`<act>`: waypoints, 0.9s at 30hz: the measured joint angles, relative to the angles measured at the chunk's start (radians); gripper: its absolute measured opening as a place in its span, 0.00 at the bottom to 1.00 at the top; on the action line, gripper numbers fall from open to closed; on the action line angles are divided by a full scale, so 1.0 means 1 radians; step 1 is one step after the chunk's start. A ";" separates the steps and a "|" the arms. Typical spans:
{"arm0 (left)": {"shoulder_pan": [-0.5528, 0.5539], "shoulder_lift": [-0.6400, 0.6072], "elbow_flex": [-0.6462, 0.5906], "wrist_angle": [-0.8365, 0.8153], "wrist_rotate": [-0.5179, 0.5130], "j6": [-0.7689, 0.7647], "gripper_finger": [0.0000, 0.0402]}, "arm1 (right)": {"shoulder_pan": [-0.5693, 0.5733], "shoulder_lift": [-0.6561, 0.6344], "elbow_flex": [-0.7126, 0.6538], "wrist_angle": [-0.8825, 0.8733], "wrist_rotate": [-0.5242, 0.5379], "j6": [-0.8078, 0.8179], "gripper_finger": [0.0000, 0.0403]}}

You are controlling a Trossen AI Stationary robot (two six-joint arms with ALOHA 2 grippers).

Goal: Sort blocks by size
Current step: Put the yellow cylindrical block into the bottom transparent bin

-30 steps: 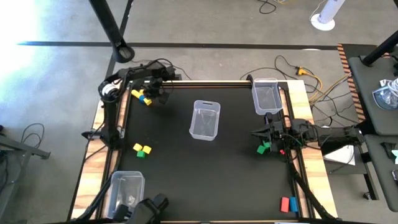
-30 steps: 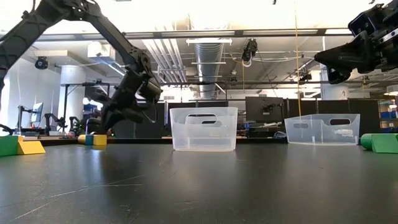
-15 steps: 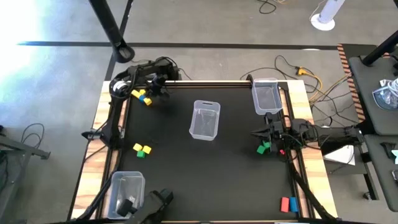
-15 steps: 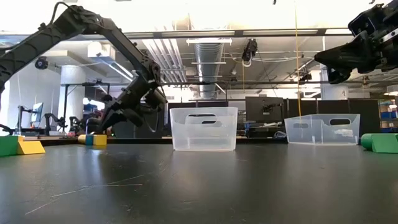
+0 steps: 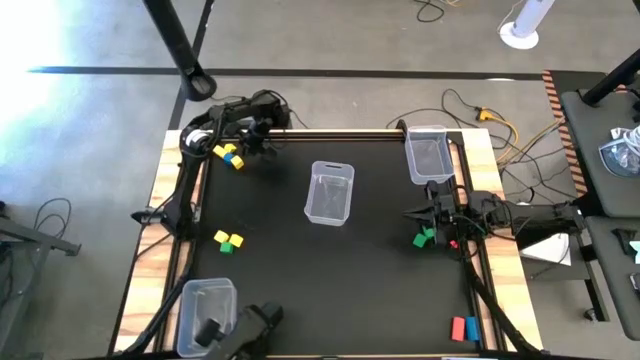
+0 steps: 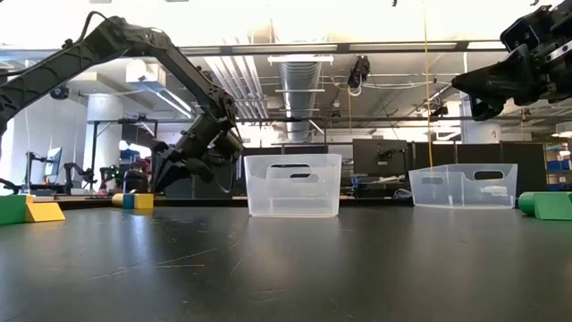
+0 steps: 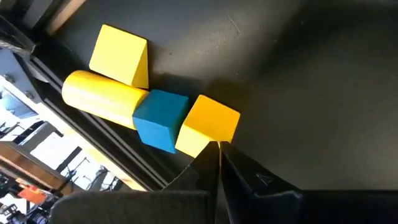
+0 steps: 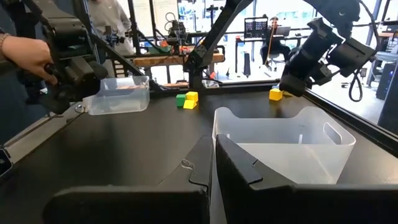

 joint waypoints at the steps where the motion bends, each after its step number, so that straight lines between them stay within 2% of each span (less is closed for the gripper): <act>1: -0.005 -0.002 0.002 0.001 0.008 0.000 0.00 | 0.000 0.000 0.000 0.000 0.000 0.000 0.03; 11: -0.015 -0.016 0.001 0.001 0.014 0.016 0.00 | 0.000 0.000 0.000 0.000 0.000 0.000 0.03; 16: -0.008 -0.112 -0.001 0.000 0.001 0.058 0.00 | 0.000 0.000 0.000 0.000 0.000 0.000 0.03; 22: 0.078 -0.217 -0.034 0.002 -0.027 0.008 0.00 | 0.000 0.000 0.000 0.000 0.000 0.000 0.03; 25: 0.126 -0.221 -0.051 0.001 0.024 -0.063 0.00 | 0.000 0.000 0.000 0.000 0.000 0.000 0.03; 27: 0.162 -0.221 -0.068 0.014 0.099 -0.117 0.00 | 0.000 0.000 0.000 0.000 0.000 0.000 0.03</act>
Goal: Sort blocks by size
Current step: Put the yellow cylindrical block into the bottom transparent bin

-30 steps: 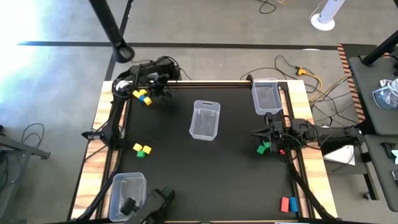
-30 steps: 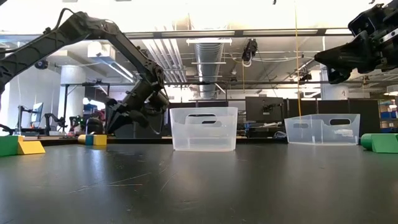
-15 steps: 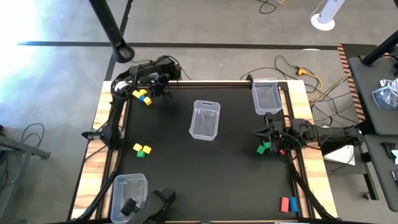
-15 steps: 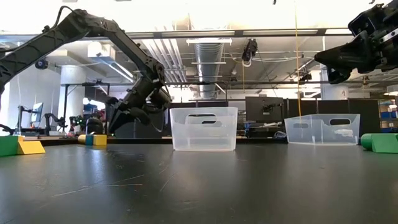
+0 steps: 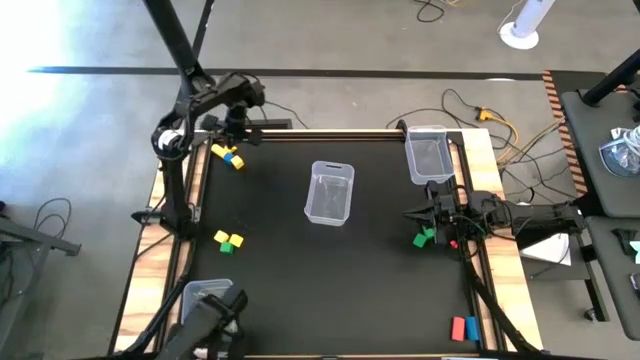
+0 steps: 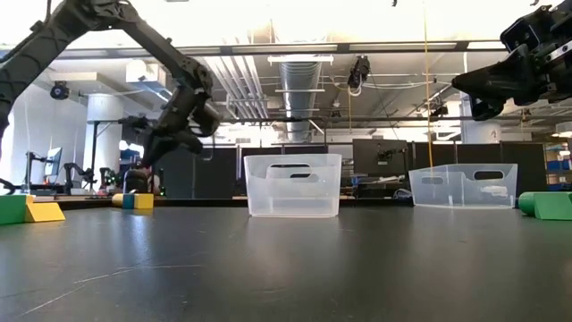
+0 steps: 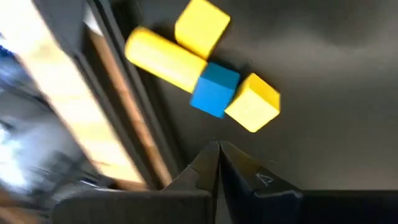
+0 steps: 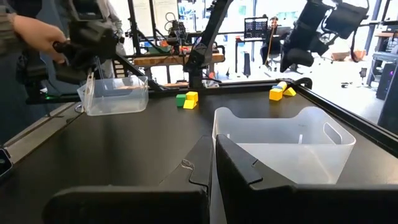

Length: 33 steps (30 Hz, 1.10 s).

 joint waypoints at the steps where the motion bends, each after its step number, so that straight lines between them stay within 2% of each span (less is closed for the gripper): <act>1: 0.014 0.000 -0.010 0.007 0.043 -0.011 0.00 | 0.000 0.000 0.000 0.000 0.000 0.000 0.03; 4: 0.041 0.005 -0.023 0.012 0.105 -0.013 0.00 | 0.000 0.000 0.000 0.000 0.000 0.000 0.03; 14: 0.057 0.048 -0.062 0.001 0.103 -0.011 0.00 | 0.000 0.000 0.000 0.000 0.000 0.000 0.03; 28: 0.078 0.050 -0.075 0.145 0.098 0.027 0.00 | 0.000 0.000 0.000 0.000 0.000 0.000 0.03; 33: 0.079 0.057 -0.076 0.145 0.145 0.058 0.00 | 0.000 0.000 0.000 0.000 0.000 0.000 0.03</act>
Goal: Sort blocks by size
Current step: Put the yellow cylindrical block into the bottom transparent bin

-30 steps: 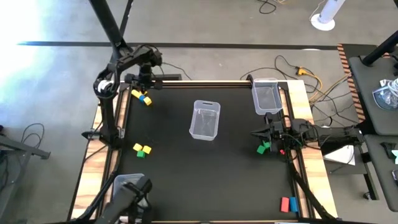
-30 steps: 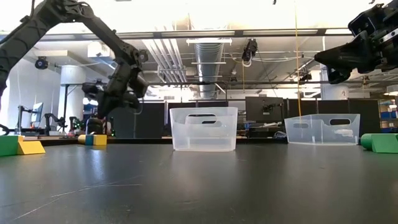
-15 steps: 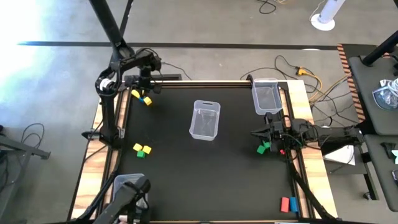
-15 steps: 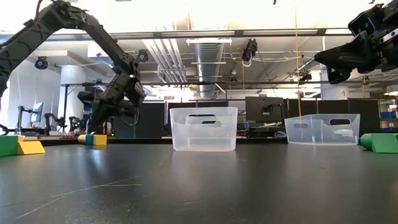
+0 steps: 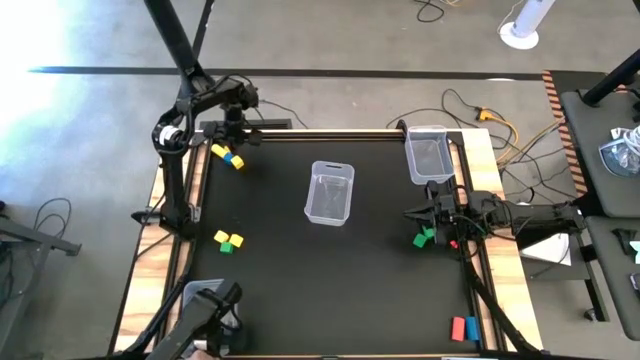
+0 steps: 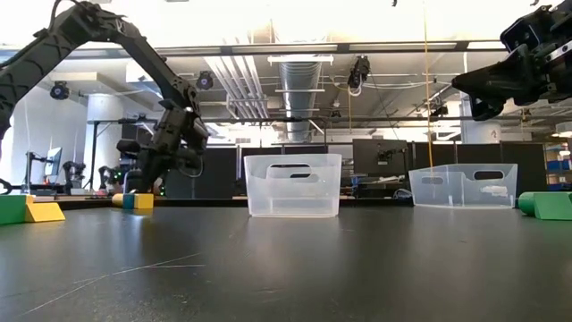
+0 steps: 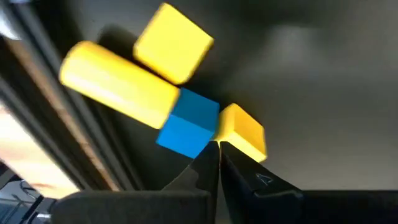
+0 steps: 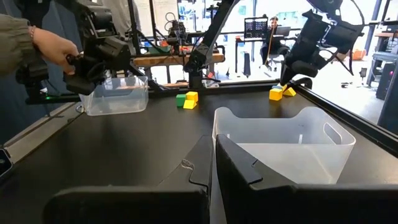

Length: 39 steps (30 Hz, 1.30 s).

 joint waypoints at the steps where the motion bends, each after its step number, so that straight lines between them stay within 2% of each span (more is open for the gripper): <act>1: 0.000 0.006 0.000 0.000 0.005 0.003 0.00 | 0.000 0.000 0.000 0.000 0.000 0.000 0.03; 15: -0.003 0.049 0.000 -0.030 0.007 0.058 0.00 | 0.000 0.000 0.000 0.000 0.000 0.000 0.03; 20: -0.046 0.046 0.000 -0.060 0.033 0.121 0.00 | 0.000 0.000 0.000 0.000 0.000 0.000 0.03; 25: -0.097 -0.014 0.000 -0.066 0.062 0.214 0.00 | 0.000 0.000 0.000 0.000 0.000 0.000 0.03; 28: -0.104 -0.052 0.000 -0.065 -0.012 0.229 0.00 | 0.000 0.000 0.000 0.000 0.000 -0.001 0.03; 35: 0.004 -0.058 -0.015 -0.066 -0.170 0.084 0.00 | 0.000 0.000 0.000 0.000 0.000 0.000 0.03; 39: 0.009 -0.043 -0.048 0.004 -0.207 0.075 0.00 | 0.000 0.000 0.000 0.000 0.000 0.000 0.03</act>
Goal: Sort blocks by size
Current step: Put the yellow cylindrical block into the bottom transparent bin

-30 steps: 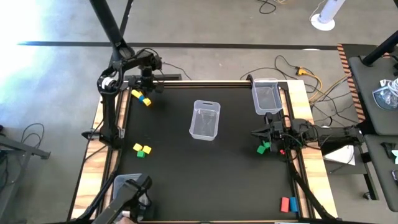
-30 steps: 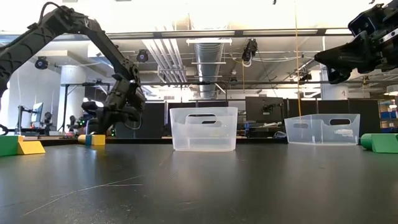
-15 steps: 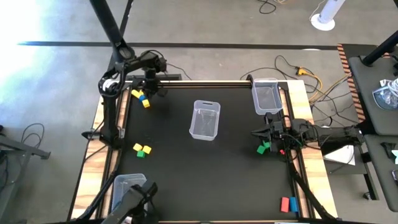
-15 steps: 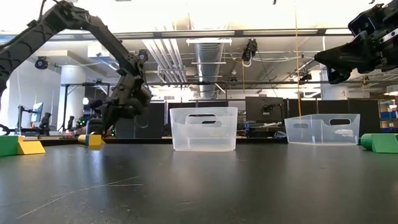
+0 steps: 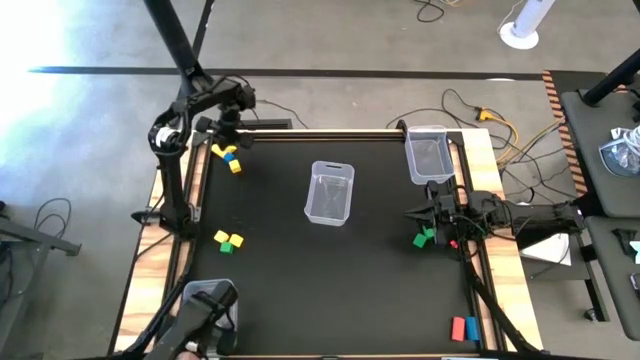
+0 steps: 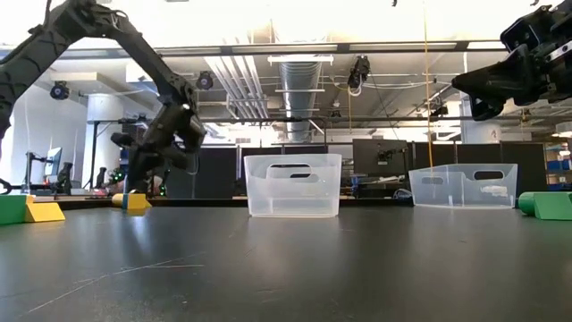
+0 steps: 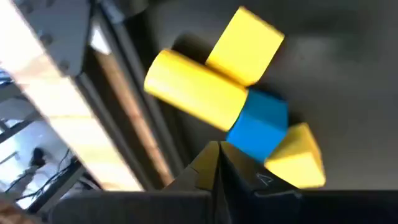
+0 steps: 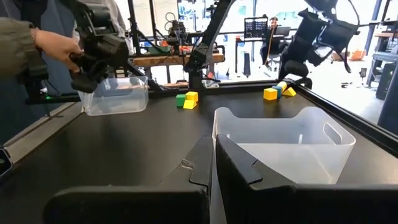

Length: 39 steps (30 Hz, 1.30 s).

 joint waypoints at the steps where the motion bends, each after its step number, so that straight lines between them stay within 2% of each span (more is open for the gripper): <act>1: 0.000 0.001 -0.008 0.015 0.000 0.006 0.00 | 0.000 0.000 0.000 0.000 0.000 0.000 0.03; 26: 0.010 0.012 -0.035 0.060 0.006 -0.005 0.00 | 0.000 0.000 0.000 0.000 0.000 0.000 0.03; 39: 0.003 0.024 -0.034 -0.021 0.187 0.092 0.00 | 0.000 0.000 0.000 0.000 0.000 -0.001 0.03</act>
